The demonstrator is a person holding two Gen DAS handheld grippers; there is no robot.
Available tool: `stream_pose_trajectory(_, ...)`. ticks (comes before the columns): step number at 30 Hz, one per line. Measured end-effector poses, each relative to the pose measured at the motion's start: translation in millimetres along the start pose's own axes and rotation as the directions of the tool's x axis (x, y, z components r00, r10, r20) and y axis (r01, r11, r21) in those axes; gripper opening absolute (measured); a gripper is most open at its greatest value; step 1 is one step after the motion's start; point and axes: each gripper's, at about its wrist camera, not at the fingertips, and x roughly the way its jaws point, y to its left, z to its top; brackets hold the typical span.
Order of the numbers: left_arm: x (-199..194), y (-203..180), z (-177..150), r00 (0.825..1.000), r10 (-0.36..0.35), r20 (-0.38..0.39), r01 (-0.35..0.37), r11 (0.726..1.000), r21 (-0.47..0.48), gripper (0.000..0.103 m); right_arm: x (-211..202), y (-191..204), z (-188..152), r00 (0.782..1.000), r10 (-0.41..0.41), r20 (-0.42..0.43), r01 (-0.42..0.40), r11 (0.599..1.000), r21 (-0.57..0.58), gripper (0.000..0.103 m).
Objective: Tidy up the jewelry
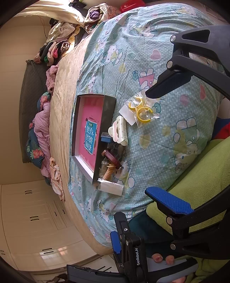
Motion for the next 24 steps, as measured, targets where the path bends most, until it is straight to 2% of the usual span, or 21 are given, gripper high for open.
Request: stream_pose_trajectory(24,-1.6,2.3,-1.1,1.000,0.001,0.001,-0.001,1.000,0.001,0.094,3.5,1.3,-1.9,1.000,-0.001,-0.006,0.001,1.000,-0.001,0.099)
